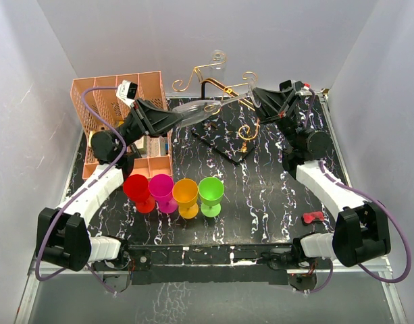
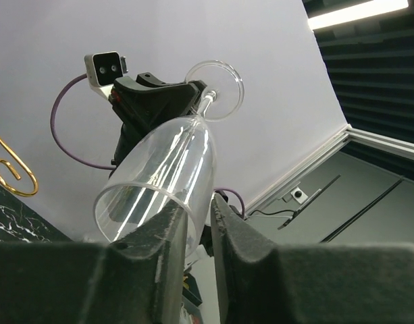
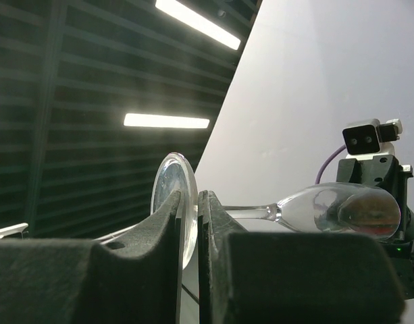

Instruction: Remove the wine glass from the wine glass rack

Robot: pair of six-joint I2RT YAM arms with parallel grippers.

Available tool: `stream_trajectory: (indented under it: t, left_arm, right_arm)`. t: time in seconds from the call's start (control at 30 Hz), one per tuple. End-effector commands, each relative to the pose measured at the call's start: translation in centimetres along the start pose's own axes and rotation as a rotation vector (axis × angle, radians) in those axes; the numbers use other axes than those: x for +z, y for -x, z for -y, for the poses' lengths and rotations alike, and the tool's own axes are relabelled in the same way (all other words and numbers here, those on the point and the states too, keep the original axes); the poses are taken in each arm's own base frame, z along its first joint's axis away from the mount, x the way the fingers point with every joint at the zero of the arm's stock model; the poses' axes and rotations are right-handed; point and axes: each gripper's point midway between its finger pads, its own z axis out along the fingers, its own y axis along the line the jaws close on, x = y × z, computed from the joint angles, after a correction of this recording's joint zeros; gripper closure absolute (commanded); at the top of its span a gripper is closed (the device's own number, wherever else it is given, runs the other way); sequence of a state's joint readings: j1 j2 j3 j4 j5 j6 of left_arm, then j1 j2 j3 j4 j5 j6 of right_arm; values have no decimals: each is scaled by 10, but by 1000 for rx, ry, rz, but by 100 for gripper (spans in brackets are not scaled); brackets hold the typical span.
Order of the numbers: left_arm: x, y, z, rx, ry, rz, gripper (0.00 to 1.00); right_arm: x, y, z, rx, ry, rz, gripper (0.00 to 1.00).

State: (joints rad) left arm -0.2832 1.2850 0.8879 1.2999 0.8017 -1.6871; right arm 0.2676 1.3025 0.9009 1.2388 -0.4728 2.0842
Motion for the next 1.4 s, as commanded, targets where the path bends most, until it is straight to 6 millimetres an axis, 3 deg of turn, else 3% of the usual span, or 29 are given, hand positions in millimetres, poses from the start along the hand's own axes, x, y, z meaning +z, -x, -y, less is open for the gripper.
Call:
stream_trajectory:
  t: [0.0,0.13,0.23,0.5,0.63,0.8,0.93,1.07,1.13,1.37]
  left_arm:
    - [5,-6,45,111,-96,-39,87]
    - [7,-5,49,127,-79,-41,100]
    - [7,-6,54,152,-67,-36,100]
    - [1,-10,66,171,-38,-11,100]
    - [-2,-13,69,193,0,-5,100]
    - [-8,-16,75,239,65,17,100]
    - [-17,-19,77,312,175,28,100]
    - [-34,-21,73,392,343,36,100]
    - [-46,-23,65,405,442,30,100]
    - [-86,-31,32,381,746,-16,100]
  right_arm:
    - [-2,2,-7,279,-7,-3,90]
    - [-4,4,-5,258,-5,18,85]
    - [-7,6,-4,225,-8,49,76]
    - [-10,12,-4,60,-28,121,35]
    - [-15,23,7,-61,-106,184,22]
    - [-30,40,25,-261,-241,286,14]
    - [-40,56,27,-469,-345,374,11]
    - [-49,72,7,-719,-430,475,10]
    - [-57,76,-12,-853,-449,529,10]
    - [-109,87,-80,-1213,-511,811,1]
